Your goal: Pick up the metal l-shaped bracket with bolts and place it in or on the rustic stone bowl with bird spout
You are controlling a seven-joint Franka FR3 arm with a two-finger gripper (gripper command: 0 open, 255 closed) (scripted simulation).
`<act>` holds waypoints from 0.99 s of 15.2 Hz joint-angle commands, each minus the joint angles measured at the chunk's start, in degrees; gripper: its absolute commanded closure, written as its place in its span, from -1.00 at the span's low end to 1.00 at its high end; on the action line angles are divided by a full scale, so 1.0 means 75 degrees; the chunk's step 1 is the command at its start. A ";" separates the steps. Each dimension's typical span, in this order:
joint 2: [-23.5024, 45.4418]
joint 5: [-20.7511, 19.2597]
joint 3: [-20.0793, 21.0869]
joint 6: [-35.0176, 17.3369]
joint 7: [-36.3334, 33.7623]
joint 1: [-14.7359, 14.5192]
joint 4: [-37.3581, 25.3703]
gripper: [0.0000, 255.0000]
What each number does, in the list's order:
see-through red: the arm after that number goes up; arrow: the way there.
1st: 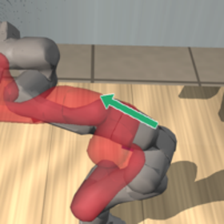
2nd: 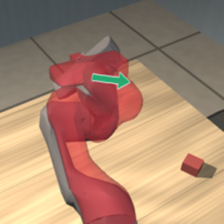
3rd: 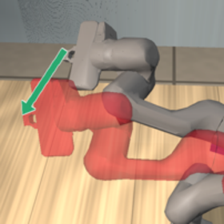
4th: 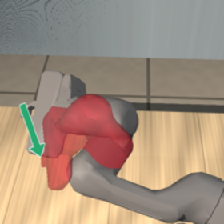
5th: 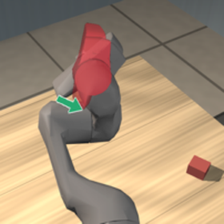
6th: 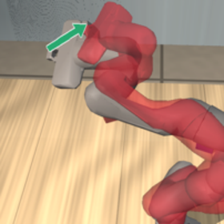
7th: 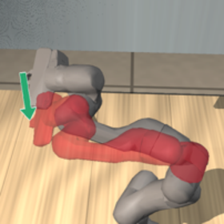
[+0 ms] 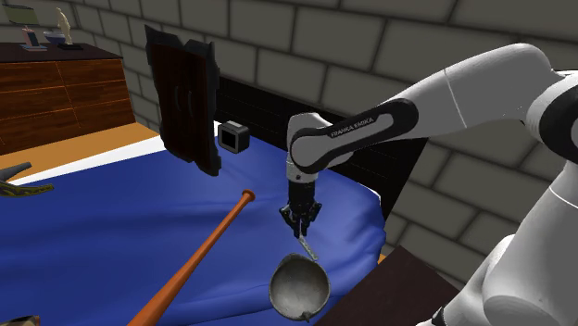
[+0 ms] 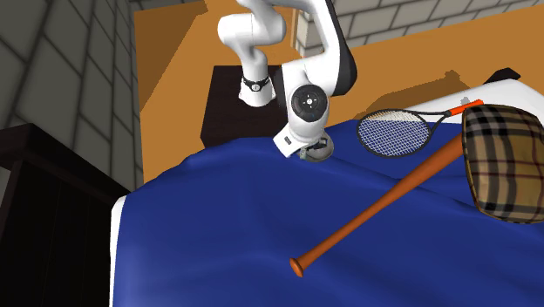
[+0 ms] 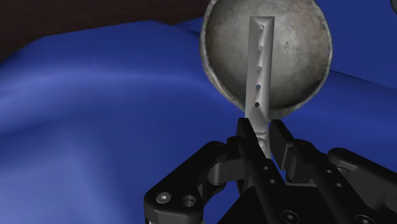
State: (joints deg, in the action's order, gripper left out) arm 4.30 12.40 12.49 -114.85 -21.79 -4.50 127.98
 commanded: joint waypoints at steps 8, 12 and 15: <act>-0.0980 0.0795 0.0664 -0.0812 -0.0663 -0.0657 0.1580 1.00; -0.0643 0.0782 0.0685 -0.1255 -0.0613 -0.0669 0.1692 1.00; -0.0373 0.0767 0.0696 -0.1587 -0.0579 -0.0680 0.1759 1.00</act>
State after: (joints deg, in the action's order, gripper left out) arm 0.86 18.14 17.61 -125.87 -26.13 -9.50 140.97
